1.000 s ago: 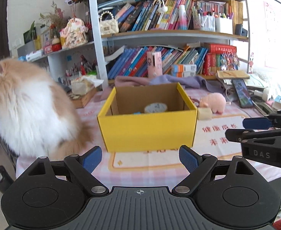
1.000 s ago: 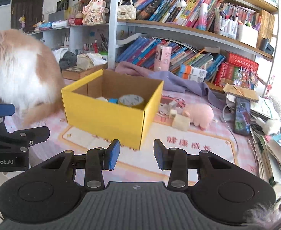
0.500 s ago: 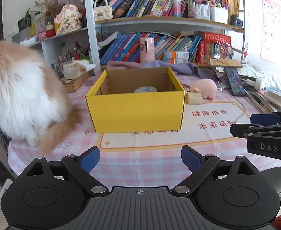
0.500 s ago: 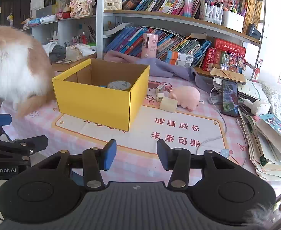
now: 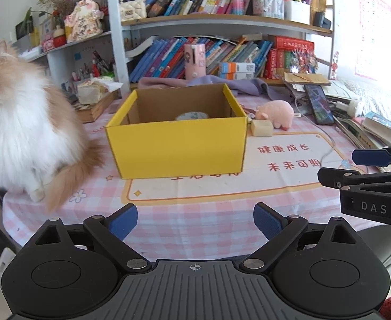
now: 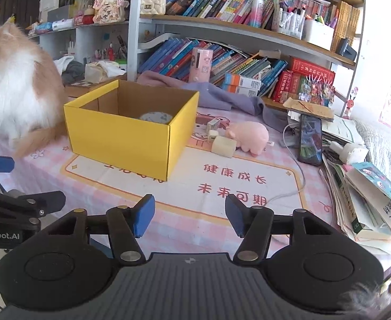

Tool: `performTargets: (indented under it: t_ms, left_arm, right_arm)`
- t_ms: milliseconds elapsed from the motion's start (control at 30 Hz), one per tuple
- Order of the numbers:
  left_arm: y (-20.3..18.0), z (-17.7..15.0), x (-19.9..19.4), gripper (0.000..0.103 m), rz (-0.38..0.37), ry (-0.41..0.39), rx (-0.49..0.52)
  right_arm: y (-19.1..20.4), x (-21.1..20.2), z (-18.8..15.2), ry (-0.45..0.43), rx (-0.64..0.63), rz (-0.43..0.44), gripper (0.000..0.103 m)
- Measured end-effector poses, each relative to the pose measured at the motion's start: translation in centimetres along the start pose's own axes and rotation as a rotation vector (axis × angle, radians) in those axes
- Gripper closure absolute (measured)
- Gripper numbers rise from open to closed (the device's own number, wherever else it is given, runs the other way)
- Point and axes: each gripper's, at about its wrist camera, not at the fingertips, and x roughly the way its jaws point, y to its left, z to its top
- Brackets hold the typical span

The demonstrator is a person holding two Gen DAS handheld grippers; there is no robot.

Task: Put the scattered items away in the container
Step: 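Withdraw both tools from the box back over the table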

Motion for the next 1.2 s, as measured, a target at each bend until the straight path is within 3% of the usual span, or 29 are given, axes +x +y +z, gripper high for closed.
performTargets:
  t_ms: [567,1200]
  left_arm:
    - [-3.3,0.8,1.7,0.007,-0.099,-0.006,0.091]
    - [-7.3,2.1,4.6,0.007,-0.200,0.009,0.181]
  right_arm:
    - [-2.8,1.1,-0.5,0.034,0.048,-0.052,0.021]
    - [-6.5,3.7,-0.5,0.065,0.100,-0.069,0.017]
